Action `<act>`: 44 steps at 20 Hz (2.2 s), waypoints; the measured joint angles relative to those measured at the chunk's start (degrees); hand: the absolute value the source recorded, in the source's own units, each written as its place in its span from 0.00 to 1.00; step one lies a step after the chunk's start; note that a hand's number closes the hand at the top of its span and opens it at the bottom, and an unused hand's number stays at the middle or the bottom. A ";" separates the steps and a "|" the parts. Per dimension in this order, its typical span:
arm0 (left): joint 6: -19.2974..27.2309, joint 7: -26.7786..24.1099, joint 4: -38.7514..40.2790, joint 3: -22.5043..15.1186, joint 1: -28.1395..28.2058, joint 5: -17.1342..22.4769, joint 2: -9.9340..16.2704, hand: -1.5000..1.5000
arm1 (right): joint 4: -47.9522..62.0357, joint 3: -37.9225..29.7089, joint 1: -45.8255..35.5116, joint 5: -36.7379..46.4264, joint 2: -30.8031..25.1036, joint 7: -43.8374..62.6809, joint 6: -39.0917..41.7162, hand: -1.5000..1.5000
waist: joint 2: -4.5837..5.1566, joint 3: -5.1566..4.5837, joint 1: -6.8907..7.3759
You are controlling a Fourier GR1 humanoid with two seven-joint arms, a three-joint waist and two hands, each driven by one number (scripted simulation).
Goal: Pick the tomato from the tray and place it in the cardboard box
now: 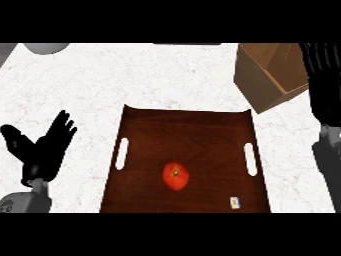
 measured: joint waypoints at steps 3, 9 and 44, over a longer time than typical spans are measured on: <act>0.45 -1.78 -0.16 0.77 0.11 -3.56 3.87 0.50 | -3.21 3.36 3.84 2.17 3.33 1.39 -3.17 0.00 | 0.53 0.04 -0.82; 2.36 -5.18 -0.32 0.40 -0.01 -13.31 12.87 0.50 | -0.62 14.77 11.20 16.88 0.59 3.54 -6.55 0.00 | 0.88 -0.77 -1.12; 2.47 -7.81 2.07 1.51 -1.62 -23.73 14.35 0.50 | -10.55 36.74 12.06 51.41 8.24 48.28 19.45 0.00 | 1.38 0.07 -0.65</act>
